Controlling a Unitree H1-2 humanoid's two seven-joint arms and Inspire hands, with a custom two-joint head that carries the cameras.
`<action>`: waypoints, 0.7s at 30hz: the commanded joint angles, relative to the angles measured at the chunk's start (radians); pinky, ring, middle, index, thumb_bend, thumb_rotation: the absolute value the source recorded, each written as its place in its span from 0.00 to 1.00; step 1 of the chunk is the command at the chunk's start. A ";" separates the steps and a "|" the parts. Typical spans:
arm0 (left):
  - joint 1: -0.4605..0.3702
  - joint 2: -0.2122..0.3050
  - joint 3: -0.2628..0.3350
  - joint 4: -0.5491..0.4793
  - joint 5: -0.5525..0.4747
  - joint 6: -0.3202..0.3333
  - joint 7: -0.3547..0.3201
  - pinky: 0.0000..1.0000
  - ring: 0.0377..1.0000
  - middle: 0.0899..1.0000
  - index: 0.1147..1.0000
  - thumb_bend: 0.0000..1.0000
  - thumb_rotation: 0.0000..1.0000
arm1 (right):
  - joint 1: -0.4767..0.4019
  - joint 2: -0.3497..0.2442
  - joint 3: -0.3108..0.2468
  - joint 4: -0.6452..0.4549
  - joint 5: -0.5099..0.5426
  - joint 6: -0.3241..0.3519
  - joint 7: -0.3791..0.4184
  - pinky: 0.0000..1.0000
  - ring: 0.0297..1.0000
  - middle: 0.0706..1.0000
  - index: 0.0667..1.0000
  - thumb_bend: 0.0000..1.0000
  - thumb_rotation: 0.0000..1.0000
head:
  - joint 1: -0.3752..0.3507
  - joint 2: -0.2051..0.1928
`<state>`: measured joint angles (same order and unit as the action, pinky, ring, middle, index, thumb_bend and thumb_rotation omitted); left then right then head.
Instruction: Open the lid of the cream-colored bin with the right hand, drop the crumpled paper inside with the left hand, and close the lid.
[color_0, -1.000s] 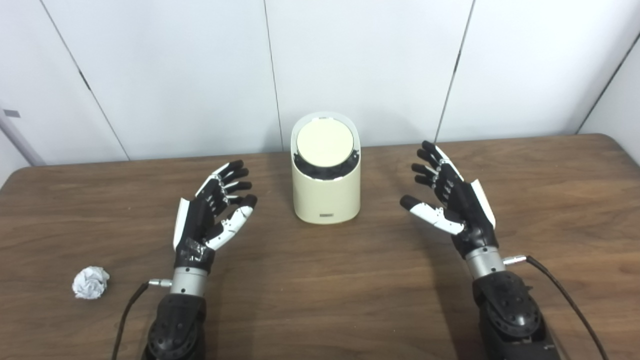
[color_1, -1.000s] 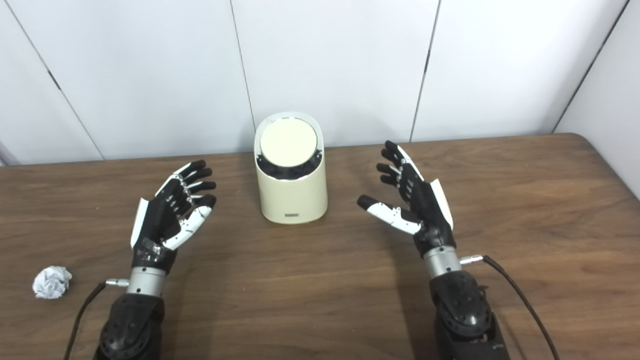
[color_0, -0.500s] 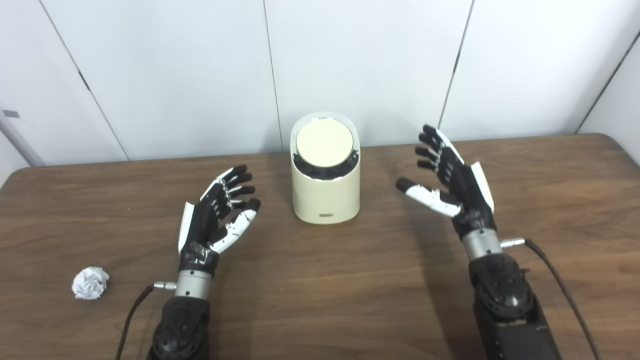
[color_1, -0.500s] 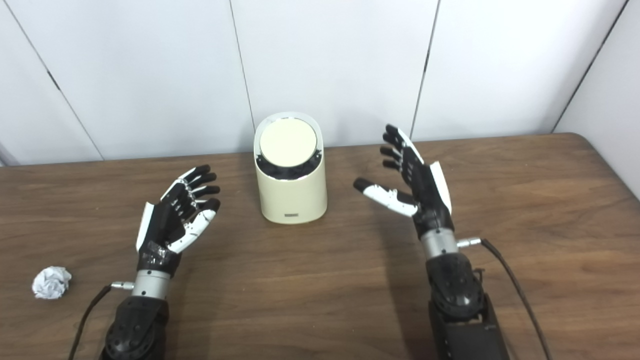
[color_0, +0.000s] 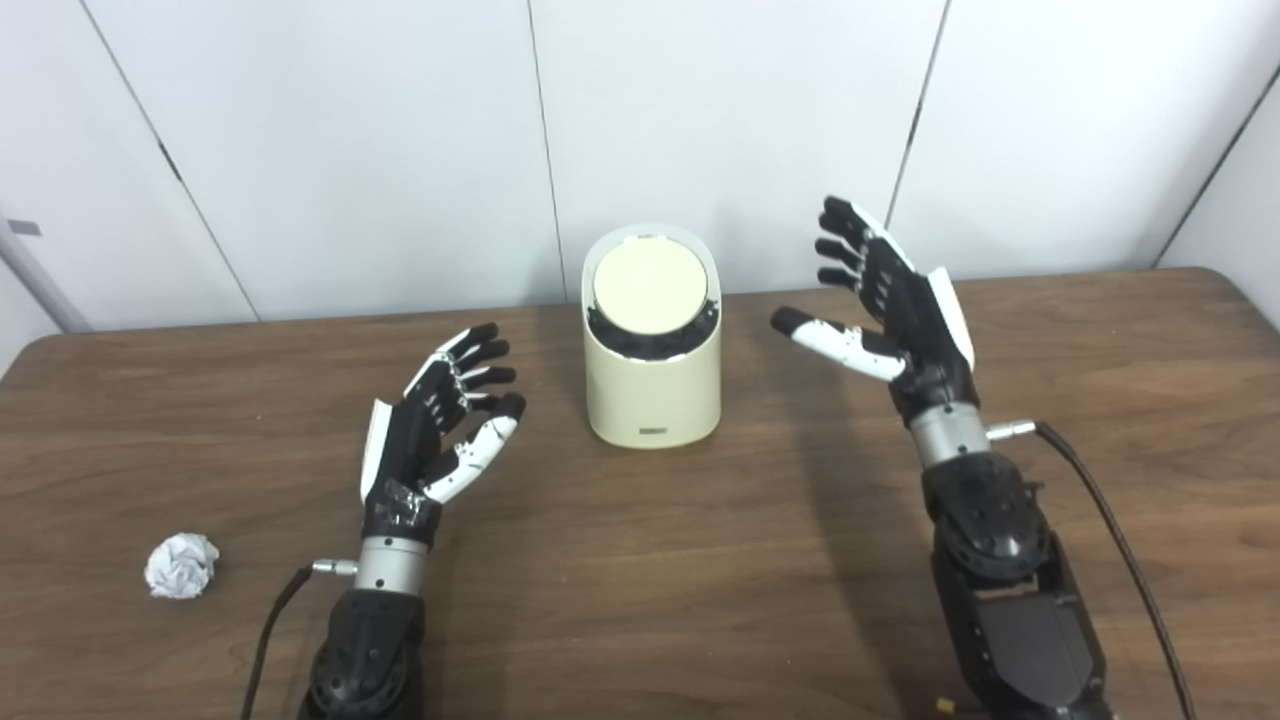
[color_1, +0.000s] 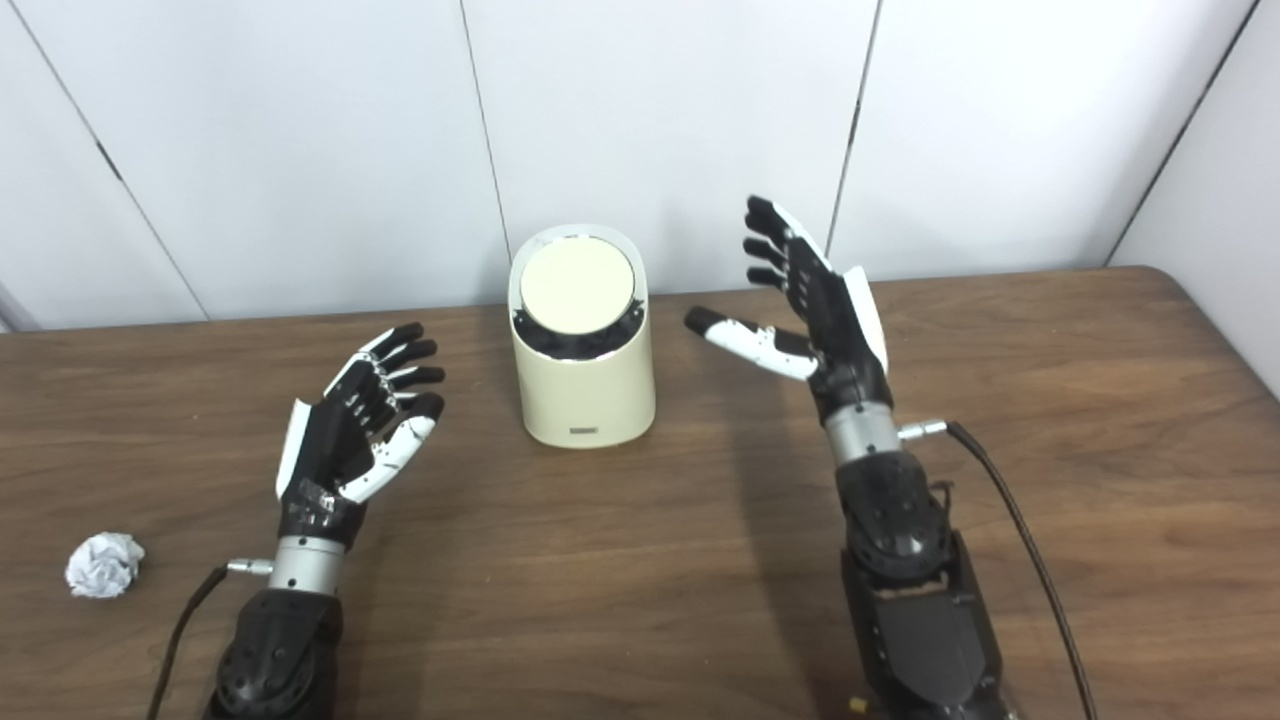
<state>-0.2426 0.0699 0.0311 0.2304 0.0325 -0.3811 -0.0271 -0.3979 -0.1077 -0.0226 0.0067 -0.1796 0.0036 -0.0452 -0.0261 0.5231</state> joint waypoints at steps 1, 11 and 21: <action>-0.020 -0.001 -0.002 -0.003 0.006 -0.044 0.012 0.59 0.70 0.77 0.81 0.58 0.32 | -0.053 -0.010 0.005 -0.024 -0.012 -0.008 -0.003 0.75 0.83 0.88 0.88 0.78 0.41 | 0.001 0.001; -0.026 0.002 -0.007 0.011 -0.003 -0.057 0.010 0.59 0.70 0.77 0.81 0.58 0.33 | -0.115 -0.005 0.040 -0.044 -0.047 0.051 0.008 0.71 0.83 0.88 0.87 0.78 0.38 | 0.002 -0.006; -0.031 0.002 -0.010 0.025 0.001 -0.064 0.013 0.59 0.70 0.77 0.81 0.58 0.32 | -0.191 -0.001 0.086 -0.029 -0.126 0.142 0.002 0.70 0.82 0.85 0.86 0.81 0.33 | 0.007 -0.010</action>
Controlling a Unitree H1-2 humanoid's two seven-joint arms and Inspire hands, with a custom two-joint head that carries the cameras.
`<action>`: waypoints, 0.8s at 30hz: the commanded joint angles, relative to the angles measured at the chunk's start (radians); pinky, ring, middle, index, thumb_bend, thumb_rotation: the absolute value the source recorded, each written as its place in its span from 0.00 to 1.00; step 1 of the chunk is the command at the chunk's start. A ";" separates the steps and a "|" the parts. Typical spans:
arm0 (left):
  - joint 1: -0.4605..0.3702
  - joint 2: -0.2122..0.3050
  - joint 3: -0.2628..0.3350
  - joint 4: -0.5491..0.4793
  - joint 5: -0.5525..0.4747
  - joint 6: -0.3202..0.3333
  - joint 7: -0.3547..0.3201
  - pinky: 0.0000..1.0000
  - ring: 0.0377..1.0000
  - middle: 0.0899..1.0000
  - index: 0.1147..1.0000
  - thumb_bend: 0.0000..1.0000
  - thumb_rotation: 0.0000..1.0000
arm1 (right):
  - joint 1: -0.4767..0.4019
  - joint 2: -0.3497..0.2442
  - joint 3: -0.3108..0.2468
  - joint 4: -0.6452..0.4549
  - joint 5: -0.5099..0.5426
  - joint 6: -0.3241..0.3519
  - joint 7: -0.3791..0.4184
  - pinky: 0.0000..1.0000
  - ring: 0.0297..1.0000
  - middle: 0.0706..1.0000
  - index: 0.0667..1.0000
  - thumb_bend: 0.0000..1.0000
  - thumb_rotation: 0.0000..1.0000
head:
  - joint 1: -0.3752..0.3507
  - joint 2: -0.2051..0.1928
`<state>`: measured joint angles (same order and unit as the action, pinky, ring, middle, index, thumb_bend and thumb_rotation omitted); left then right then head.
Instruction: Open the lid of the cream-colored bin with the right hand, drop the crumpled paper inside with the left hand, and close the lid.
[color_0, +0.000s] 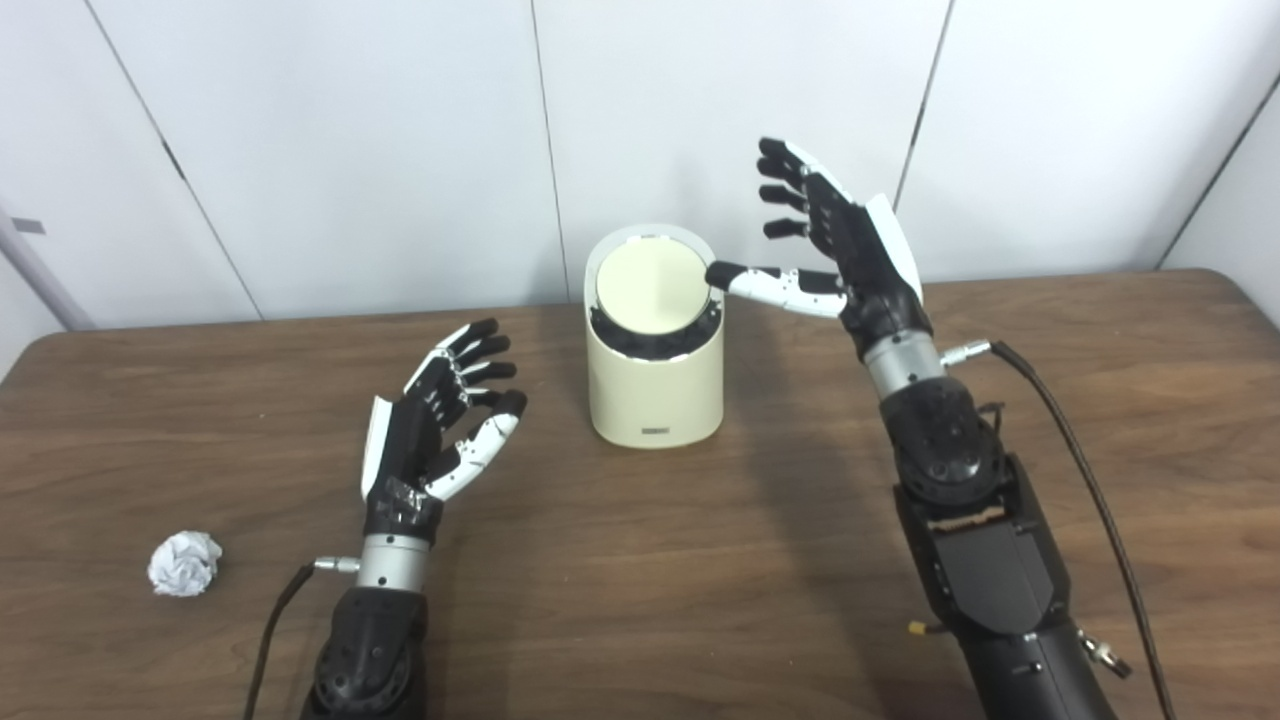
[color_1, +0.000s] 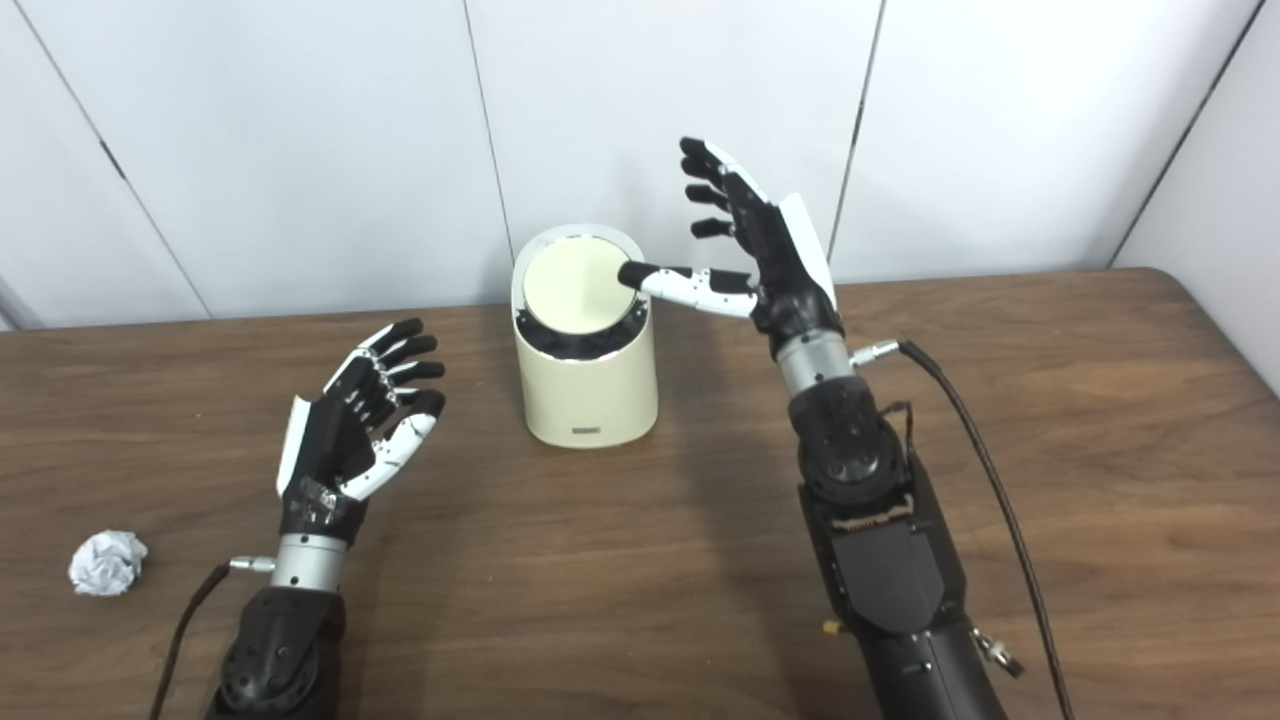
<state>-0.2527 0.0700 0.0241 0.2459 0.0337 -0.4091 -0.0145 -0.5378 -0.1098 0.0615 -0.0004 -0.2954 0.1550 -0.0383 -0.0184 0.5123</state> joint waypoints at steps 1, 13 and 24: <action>-0.020 0.002 -0.004 0.010 0.001 -0.036 0.001 0.59 0.70 0.77 0.81 0.58 0.32 | -0.057 0.002 0.005 -0.018 -0.015 -0.004 -0.005 0.70 0.82 0.85 0.86 0.81 0.33 | 0.001 0.000; -0.016 -0.005 -0.009 0.001 0.013 -0.031 0.010 0.59 0.70 0.77 0.81 0.57 0.32 | -0.148 0.004 0.049 0.041 -0.047 0.062 0.012 0.71 0.86 0.89 0.88 0.81 0.28 | -0.001 0.005; -0.013 -0.011 -0.010 0.009 0.019 -0.035 0.019 0.59 0.71 0.77 0.80 0.57 0.30 | -0.202 0.002 0.074 0.117 -0.073 0.059 0.006 0.67 0.87 0.91 0.90 0.85 0.27 | 0.002 0.005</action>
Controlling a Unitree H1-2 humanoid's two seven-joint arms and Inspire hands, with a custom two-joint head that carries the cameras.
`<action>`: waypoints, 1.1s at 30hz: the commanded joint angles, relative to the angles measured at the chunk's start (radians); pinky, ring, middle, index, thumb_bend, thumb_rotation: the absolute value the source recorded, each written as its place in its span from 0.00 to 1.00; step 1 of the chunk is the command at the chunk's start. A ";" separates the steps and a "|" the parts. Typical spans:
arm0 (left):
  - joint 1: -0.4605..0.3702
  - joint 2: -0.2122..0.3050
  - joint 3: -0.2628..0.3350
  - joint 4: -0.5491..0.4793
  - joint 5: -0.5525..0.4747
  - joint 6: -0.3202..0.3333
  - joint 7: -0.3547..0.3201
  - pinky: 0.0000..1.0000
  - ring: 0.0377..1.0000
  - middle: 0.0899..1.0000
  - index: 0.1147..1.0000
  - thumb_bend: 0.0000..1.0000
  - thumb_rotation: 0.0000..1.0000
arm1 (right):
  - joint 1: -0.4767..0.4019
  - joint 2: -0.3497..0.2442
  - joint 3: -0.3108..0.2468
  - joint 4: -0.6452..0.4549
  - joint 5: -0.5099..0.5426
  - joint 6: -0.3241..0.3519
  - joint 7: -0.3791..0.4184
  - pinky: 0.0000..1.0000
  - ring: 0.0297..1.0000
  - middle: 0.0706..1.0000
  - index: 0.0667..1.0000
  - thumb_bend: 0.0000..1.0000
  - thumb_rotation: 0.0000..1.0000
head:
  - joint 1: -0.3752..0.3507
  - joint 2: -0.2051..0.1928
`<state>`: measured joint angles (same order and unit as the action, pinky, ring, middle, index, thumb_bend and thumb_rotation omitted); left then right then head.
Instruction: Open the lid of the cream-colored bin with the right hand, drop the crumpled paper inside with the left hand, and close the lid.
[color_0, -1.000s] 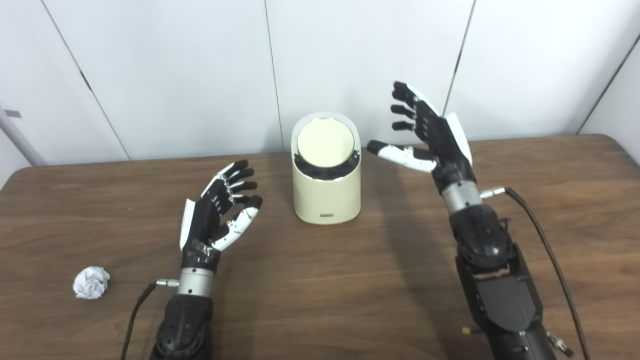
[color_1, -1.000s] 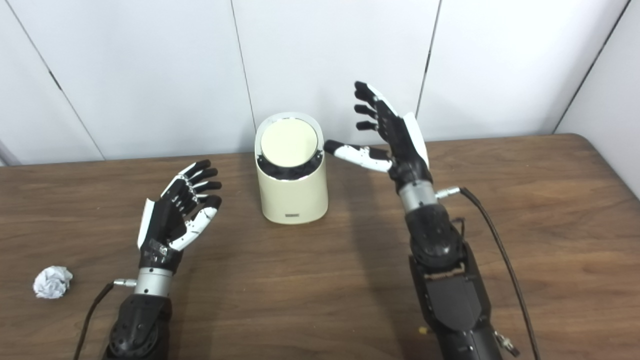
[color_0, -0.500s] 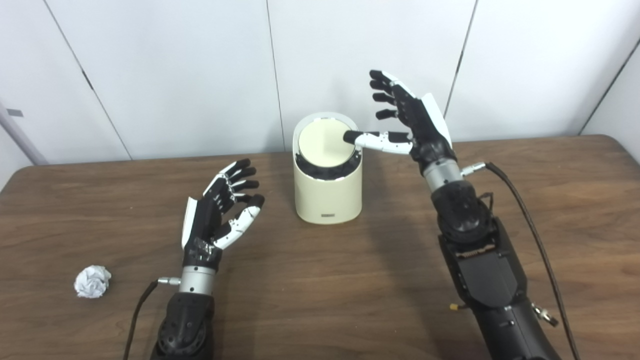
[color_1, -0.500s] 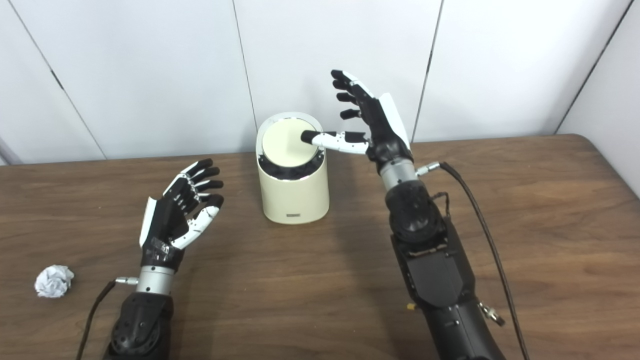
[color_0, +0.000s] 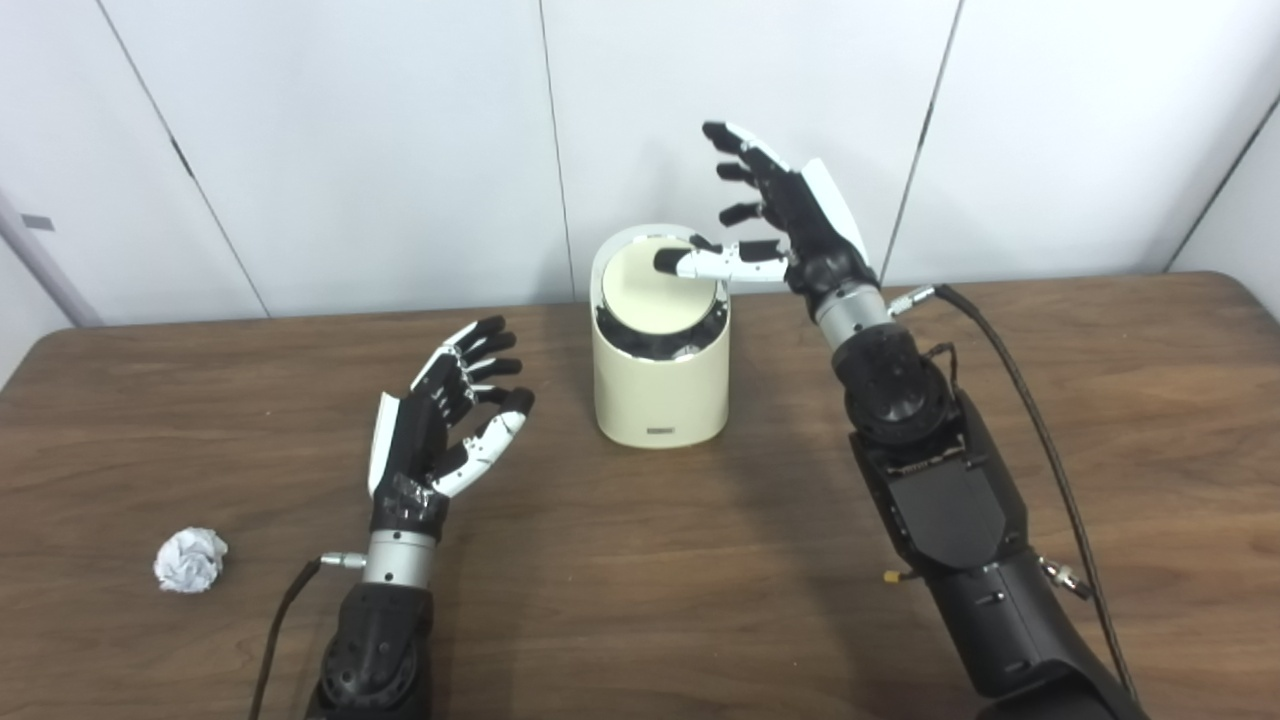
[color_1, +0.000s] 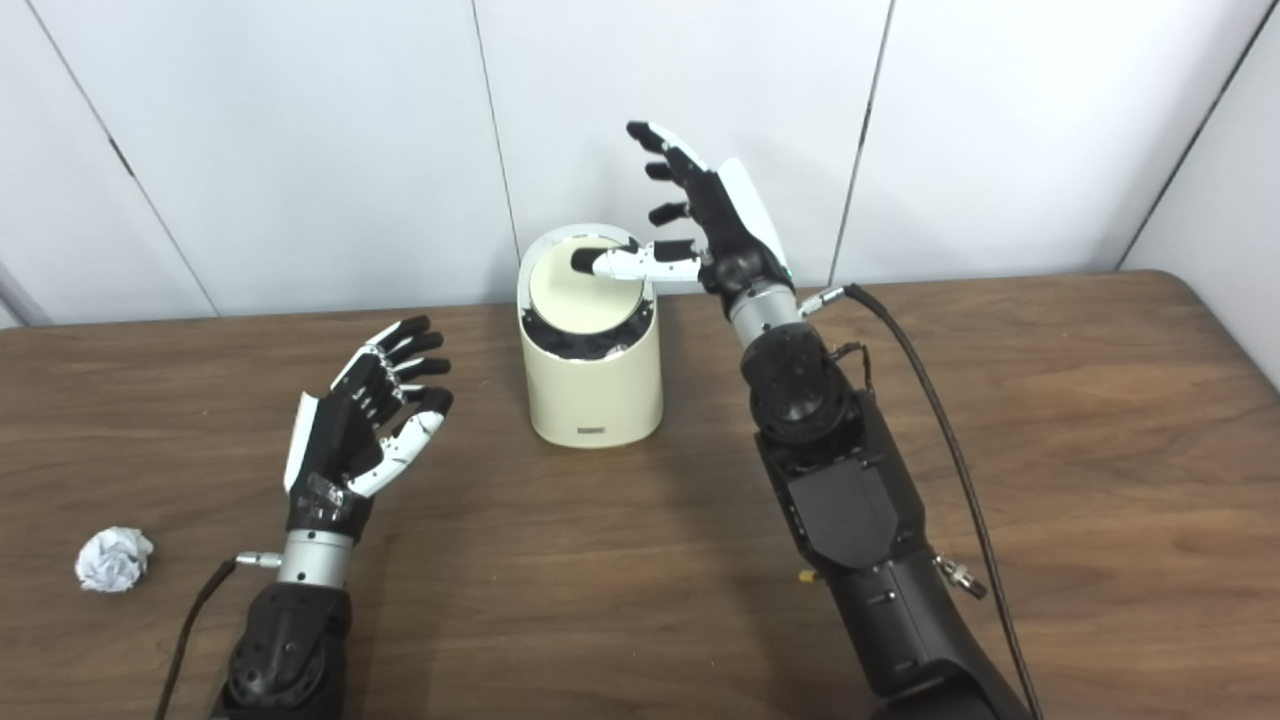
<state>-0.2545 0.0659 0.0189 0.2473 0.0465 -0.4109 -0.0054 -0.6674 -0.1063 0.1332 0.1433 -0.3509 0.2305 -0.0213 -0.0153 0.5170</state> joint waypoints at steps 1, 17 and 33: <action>-0.012 -0.008 -0.004 0.008 0.006 -0.035 0.010 0.59 0.71 0.77 0.80 0.57 0.30 | -0.078 -0.003 0.008 -0.020 -0.031 -0.007 -0.013 0.68 0.86 0.91 0.89 0.86 0.27 | -0.001 0.001; -0.012 -0.009 -0.004 0.001 0.019 -0.037 0.021 0.58 0.70 0.77 0.80 0.58 0.33 | -0.098 -0.018 0.049 -0.014 -0.099 0.049 0.029 0.66 0.86 0.92 0.91 0.96 0.25 | 0.003 0.005; -0.012 -0.009 0.003 -0.009 0.013 -0.026 0.019 0.58 0.70 0.77 0.81 0.58 0.32 | -0.079 -0.054 0.058 -0.049 -0.108 0.070 0.098 0.71 0.90 0.93 0.94 0.98 0.19 | 0.001 0.017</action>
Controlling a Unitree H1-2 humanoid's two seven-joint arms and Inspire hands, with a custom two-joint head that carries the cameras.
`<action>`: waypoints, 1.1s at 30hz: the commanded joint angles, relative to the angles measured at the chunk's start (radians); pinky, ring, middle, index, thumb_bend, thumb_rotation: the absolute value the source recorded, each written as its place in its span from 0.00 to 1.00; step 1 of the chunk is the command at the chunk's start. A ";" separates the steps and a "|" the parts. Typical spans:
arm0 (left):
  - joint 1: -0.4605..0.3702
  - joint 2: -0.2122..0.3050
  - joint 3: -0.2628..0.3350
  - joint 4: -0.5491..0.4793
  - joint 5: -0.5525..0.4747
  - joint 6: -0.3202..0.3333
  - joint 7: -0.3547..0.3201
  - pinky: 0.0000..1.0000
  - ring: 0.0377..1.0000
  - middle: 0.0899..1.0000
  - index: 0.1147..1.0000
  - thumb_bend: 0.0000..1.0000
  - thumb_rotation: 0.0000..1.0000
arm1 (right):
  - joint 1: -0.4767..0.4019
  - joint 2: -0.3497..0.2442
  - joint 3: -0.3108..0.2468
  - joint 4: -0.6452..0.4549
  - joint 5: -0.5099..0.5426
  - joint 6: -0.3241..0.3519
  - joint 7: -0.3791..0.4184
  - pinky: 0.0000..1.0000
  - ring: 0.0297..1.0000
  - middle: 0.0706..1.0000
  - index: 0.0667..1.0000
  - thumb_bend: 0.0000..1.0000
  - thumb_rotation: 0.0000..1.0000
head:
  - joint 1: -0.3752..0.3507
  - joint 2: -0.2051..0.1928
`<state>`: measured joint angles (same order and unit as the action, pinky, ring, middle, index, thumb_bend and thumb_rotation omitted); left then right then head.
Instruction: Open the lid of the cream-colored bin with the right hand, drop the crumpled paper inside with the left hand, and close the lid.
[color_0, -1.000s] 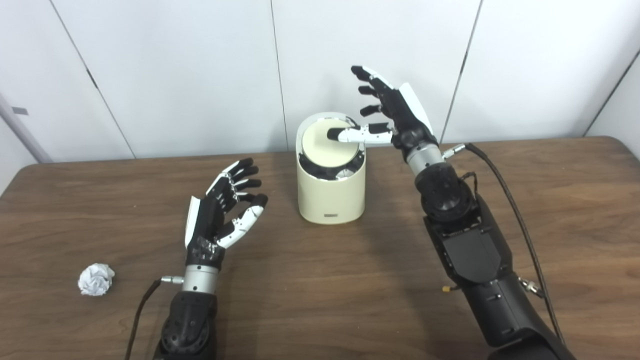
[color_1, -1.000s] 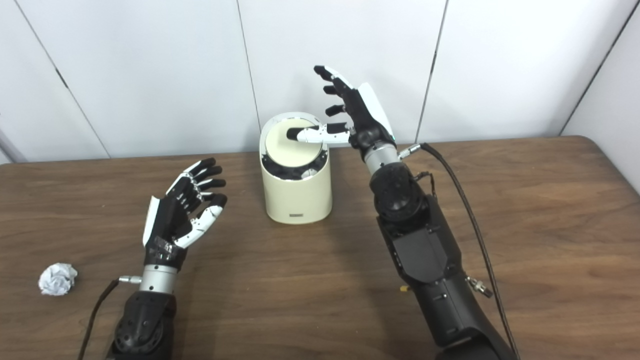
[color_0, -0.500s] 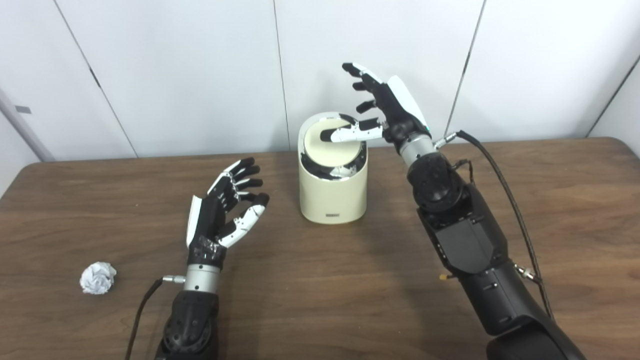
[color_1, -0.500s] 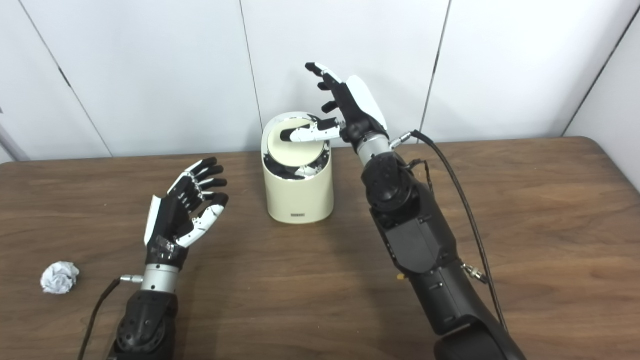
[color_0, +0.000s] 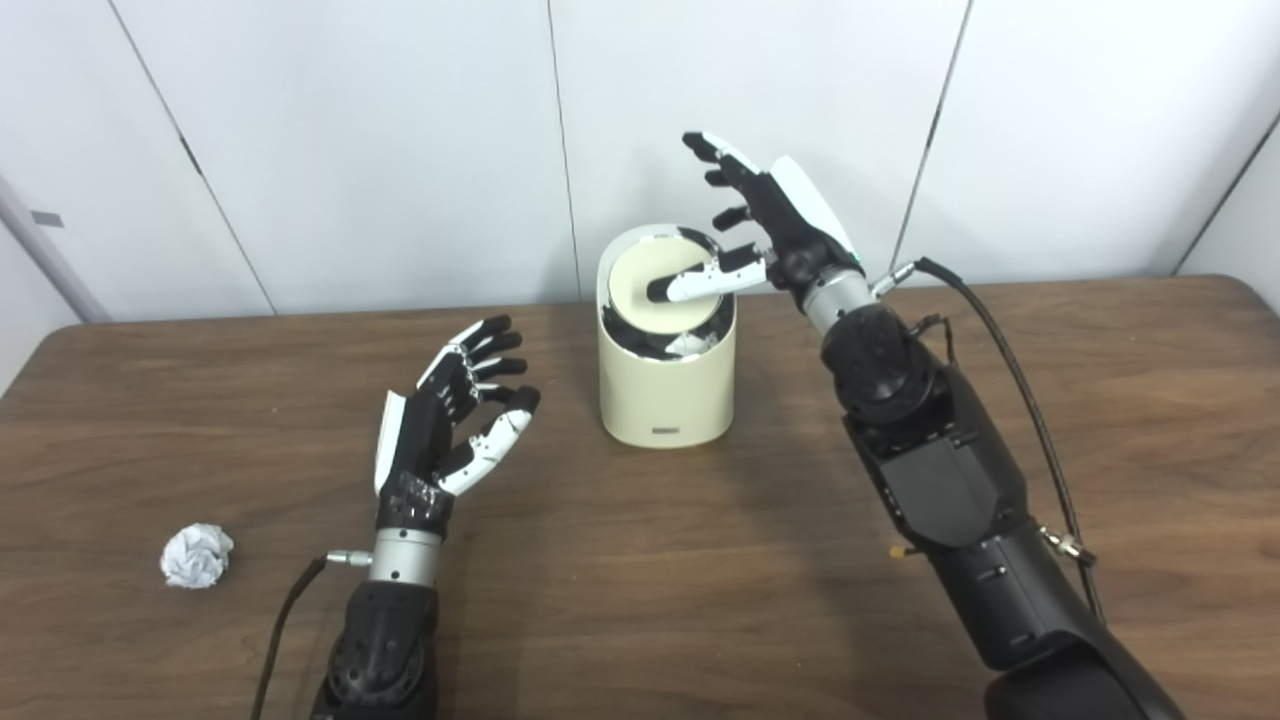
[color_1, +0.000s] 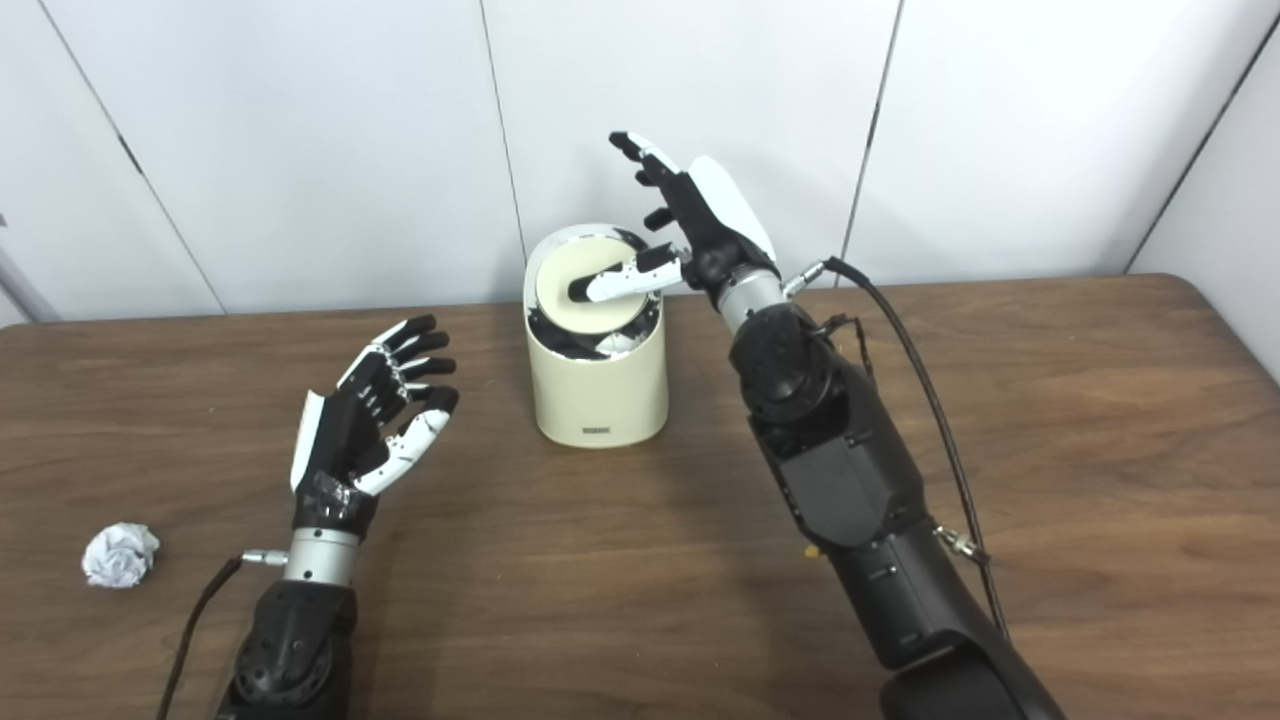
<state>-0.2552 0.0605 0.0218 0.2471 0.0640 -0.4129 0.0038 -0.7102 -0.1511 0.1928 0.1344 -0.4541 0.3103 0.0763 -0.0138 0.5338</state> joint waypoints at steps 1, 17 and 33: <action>-0.012 -0.004 0.001 -0.009 -0.004 -0.023 0.010 0.58 0.70 0.77 0.81 0.58 0.33 | -0.035 -0.012 -0.002 -0.043 -0.001 -0.009 0.005 0.72 0.90 0.93 0.94 0.98 0.19 | 0.000 0.000; -0.015 -0.003 0.002 -0.014 -0.012 -0.012 0.004 0.58 0.70 0.77 0.81 0.58 0.32 | -0.022 -0.028 0.012 -0.065 -0.009 0.019 0.045 0.70 0.89 0.94 0.95 0.99 0.22 | -0.001 0.012; -0.011 -0.009 0.000 -0.017 -0.001 -0.015 0.011 0.58 0.70 0.77 0.81 0.57 0.32 | -0.029 -0.005 0.013 -0.017 -0.001 -0.004 0.021 0.69 0.89 0.95 0.95 0.99 0.25 | 0.004 0.012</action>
<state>-0.2554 0.0570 0.0234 0.2463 0.0652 -0.4085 0.0039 -0.6854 -0.1582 0.2121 0.1412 -0.4553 0.3341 0.1179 -0.0092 0.5446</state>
